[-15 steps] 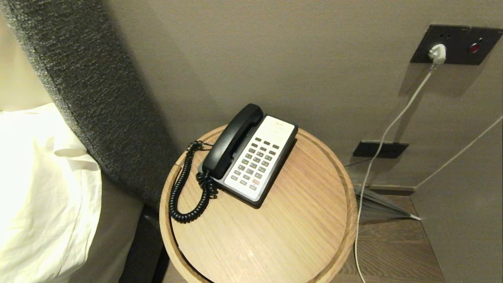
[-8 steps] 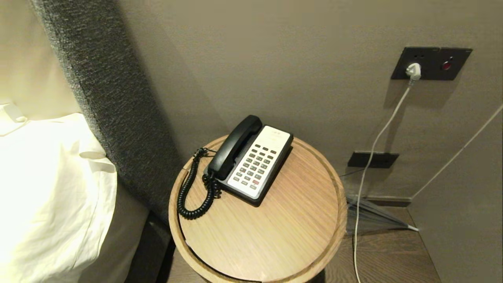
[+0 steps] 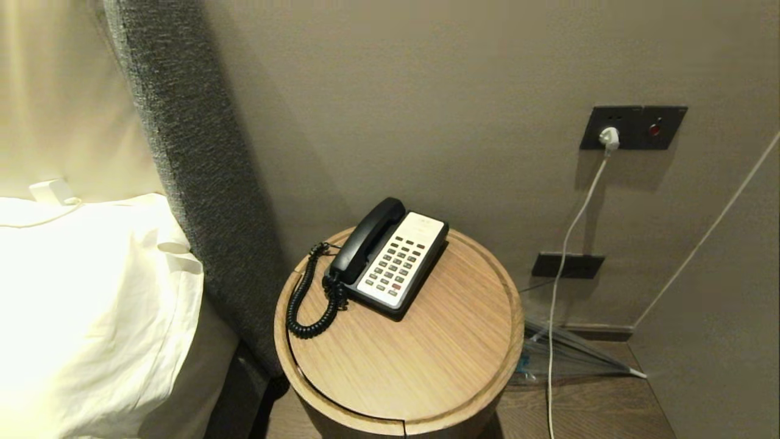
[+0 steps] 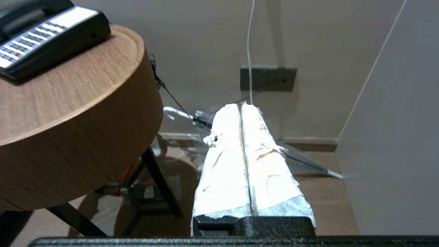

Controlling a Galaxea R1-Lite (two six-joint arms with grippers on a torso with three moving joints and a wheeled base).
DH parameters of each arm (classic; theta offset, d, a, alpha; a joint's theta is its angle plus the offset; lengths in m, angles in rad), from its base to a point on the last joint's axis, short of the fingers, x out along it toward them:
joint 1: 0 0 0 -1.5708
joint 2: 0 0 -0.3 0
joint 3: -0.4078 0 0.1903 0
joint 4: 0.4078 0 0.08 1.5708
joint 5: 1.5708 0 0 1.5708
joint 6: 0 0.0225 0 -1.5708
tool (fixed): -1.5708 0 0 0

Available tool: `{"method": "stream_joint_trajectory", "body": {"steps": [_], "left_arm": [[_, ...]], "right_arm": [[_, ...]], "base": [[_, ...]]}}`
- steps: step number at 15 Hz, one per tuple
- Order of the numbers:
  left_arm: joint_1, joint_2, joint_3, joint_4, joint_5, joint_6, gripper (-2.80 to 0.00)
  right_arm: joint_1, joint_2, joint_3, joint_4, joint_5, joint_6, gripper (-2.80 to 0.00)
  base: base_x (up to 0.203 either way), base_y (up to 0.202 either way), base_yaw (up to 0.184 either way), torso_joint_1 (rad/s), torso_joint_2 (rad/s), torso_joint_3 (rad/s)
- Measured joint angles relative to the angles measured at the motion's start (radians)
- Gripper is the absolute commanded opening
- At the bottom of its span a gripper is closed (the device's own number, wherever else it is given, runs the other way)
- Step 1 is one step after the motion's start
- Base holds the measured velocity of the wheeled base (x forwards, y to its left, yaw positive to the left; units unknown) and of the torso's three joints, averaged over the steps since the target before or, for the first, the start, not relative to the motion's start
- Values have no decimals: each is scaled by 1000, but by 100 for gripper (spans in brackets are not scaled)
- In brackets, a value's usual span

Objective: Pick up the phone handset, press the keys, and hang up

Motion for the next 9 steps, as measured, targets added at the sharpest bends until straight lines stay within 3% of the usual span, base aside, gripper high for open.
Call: {"method": "stream_joint_trajectory", "body": {"steps": [9], "left_arm": [[0,0,0,0,0,-1,-280]], "right_arm": [[0,0,0,0,0,0,-280]], "base": [[0,0,0,3,2,202]]}}
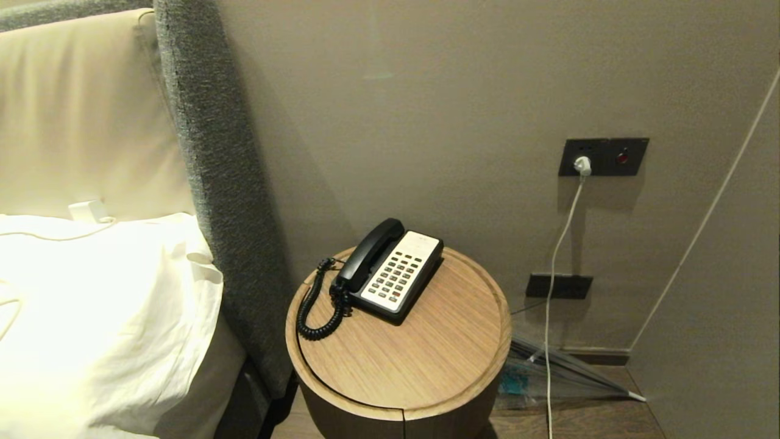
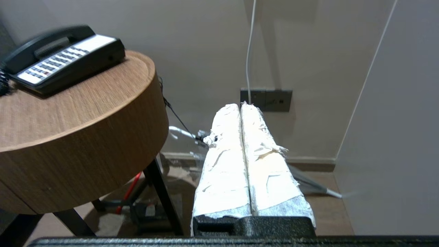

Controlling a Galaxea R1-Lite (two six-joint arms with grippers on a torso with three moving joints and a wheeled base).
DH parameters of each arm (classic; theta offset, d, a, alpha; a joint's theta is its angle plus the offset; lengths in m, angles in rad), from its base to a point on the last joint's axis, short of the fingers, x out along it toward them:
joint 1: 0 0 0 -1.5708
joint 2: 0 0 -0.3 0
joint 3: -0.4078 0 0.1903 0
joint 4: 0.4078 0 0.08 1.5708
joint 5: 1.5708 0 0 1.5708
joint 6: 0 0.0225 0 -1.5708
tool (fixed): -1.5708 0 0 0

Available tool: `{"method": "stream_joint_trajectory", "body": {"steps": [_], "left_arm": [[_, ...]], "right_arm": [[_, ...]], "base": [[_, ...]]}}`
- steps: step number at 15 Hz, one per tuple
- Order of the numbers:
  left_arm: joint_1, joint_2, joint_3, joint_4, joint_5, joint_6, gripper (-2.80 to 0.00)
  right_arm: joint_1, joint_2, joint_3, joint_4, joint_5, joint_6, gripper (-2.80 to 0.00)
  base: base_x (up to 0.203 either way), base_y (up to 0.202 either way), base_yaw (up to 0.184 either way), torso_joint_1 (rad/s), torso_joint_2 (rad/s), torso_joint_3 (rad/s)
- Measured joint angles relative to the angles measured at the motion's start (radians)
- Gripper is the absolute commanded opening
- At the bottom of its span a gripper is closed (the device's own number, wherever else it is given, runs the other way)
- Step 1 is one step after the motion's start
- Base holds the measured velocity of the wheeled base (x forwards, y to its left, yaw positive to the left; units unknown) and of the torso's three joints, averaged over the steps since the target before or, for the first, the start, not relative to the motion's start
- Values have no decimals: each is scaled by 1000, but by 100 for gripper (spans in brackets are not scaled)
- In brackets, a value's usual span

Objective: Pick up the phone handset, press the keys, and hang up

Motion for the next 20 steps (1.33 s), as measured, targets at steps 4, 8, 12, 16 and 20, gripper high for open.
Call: {"method": "stream_joint_trajectory", "body": {"steps": [4,8,12,16,20], "left_arm": [[0,0,0,-1,0,0,-280],[0,0,0,0,-2,1,-280],[0,0,0,0,-2,1,-280],[0,0,0,0,-2,2,-280],[0,0,0,0,-1,2,-280]], "right_arm": [[0,0,0,-1,0,0,-280],[0,0,0,0,0,0,-280],[0,1,0,0,0,0,-280],[0,1,0,0,0,0,-280],[0,1,0,0,0,0,-280]], "base": [[0,0,0,1,1,168],[0,0,0,2,0,29],[0,0,0,0,0,0],[0,0,0,0,0,0],[0,0,0,0,0,0]]}}
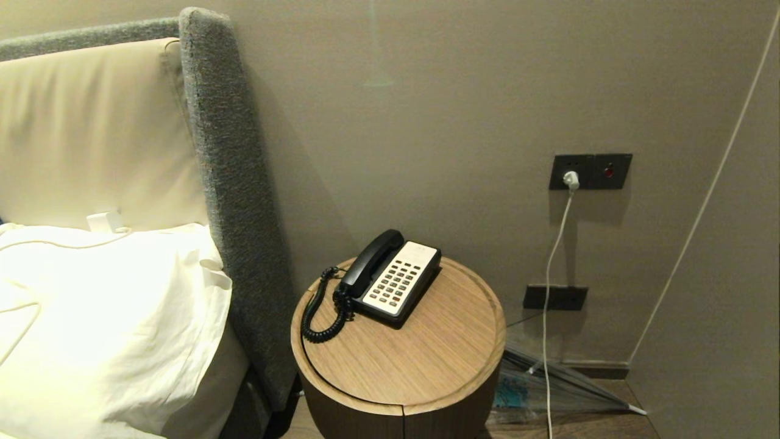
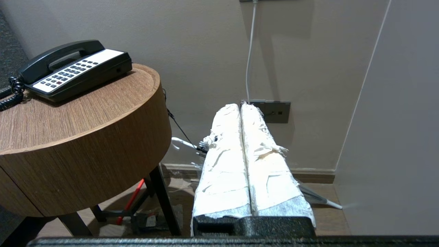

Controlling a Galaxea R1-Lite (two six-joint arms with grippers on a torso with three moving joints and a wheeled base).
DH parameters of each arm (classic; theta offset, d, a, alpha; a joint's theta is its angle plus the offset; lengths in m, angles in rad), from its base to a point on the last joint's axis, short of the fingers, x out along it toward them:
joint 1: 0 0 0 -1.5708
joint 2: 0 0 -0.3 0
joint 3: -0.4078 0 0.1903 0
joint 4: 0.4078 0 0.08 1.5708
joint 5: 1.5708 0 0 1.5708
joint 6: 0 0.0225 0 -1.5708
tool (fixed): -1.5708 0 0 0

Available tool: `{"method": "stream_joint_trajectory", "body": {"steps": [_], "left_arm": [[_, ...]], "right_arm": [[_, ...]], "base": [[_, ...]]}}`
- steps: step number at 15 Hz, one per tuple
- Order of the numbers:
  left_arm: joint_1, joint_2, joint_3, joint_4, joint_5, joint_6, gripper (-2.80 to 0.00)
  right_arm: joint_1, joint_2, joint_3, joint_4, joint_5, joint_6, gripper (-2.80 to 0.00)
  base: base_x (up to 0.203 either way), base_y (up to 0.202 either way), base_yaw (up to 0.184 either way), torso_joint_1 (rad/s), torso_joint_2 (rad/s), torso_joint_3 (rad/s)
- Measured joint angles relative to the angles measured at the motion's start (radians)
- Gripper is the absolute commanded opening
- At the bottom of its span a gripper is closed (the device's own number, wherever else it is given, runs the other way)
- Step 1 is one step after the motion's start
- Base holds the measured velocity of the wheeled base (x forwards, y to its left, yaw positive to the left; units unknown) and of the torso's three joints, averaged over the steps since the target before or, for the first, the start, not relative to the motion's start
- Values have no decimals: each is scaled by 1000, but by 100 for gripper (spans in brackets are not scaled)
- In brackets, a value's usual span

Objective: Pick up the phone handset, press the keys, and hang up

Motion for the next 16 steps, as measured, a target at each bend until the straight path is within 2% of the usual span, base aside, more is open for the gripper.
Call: {"method": "stream_joint_trajectory", "body": {"steps": [11,16], "left_arm": [[0,0,0,0,0,0,-280],[0,0,0,0,-1,0,-280]], "right_arm": [[0,0,0,-4,0,-7,-280],[0,0,0,-1,-11,25,-280]], "base": [[0,0,0,0,0,0],[0,0,0,0,0,0]]}}
